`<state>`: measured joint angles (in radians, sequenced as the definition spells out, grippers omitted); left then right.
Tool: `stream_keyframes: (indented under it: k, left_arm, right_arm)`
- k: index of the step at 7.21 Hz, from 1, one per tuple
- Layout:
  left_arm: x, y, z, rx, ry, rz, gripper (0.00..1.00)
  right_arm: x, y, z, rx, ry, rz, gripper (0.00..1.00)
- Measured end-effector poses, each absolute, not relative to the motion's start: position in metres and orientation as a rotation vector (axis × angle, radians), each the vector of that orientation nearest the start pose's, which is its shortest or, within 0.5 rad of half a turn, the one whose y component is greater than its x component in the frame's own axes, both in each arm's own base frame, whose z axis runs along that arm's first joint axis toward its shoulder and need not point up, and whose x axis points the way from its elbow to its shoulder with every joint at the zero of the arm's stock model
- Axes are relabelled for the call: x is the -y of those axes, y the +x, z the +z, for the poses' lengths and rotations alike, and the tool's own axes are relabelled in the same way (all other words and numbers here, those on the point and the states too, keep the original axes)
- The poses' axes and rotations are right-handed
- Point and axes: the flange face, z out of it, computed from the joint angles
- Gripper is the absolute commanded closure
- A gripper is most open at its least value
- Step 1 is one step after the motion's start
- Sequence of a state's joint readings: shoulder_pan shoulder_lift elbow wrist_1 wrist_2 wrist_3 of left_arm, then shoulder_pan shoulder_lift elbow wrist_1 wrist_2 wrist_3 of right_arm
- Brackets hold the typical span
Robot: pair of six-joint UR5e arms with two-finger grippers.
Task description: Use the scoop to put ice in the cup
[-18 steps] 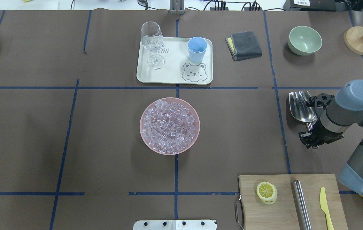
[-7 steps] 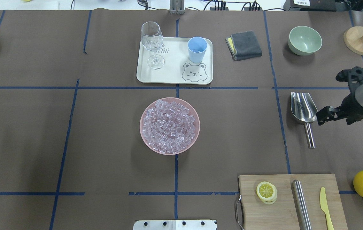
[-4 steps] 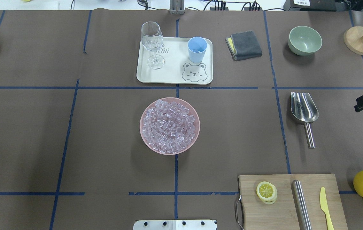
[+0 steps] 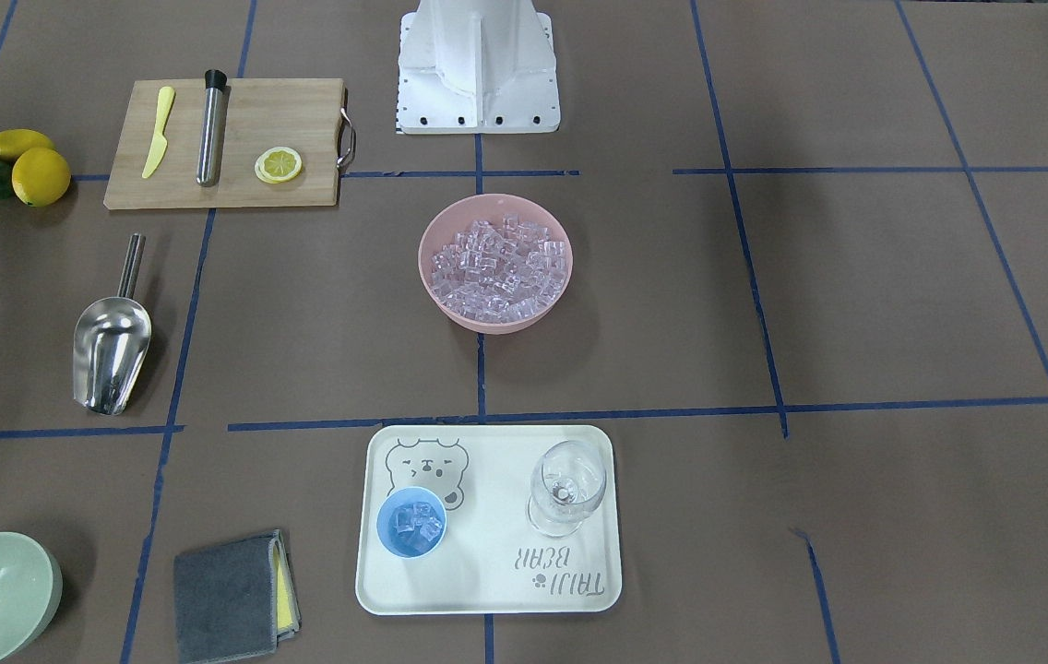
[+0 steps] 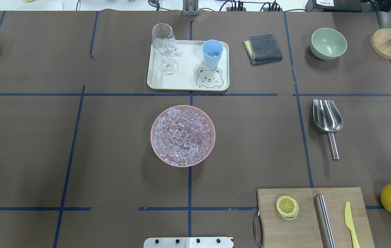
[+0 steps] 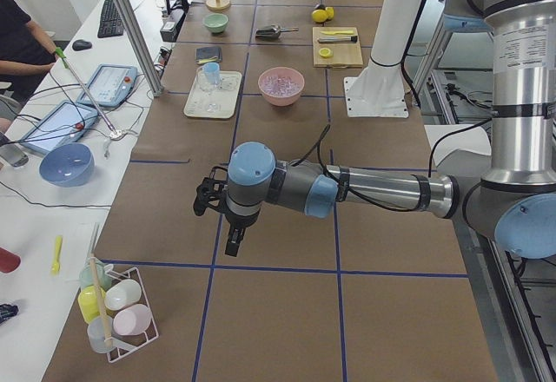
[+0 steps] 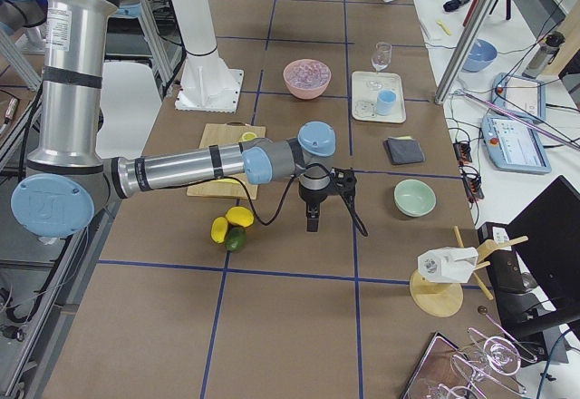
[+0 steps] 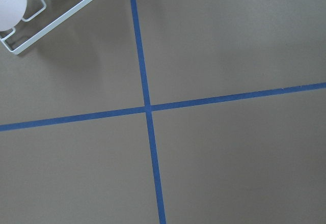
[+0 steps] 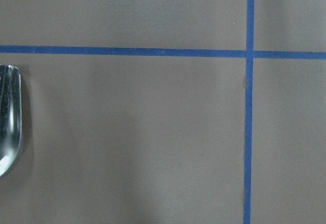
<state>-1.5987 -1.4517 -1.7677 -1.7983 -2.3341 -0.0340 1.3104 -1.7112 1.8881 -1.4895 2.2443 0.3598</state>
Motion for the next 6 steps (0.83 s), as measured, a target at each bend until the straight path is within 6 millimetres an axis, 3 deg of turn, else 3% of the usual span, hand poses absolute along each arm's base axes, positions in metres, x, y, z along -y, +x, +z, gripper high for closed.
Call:
stream_keyframes:
  k: [3,6]
  left_arm:
    - [0.44,-0.074,0.628,-0.746,0.276,0.055,0.0]
    - [0.471,-0.055,0.621,-0.742,0.09,0.041,0.0]
  right_arm:
    - [0.448,-0.04,0.564,0.714,0.041,0.013,0.0]
    - [0.448,-0.026,0.58,0.707,0.049,-0.019,0.0]
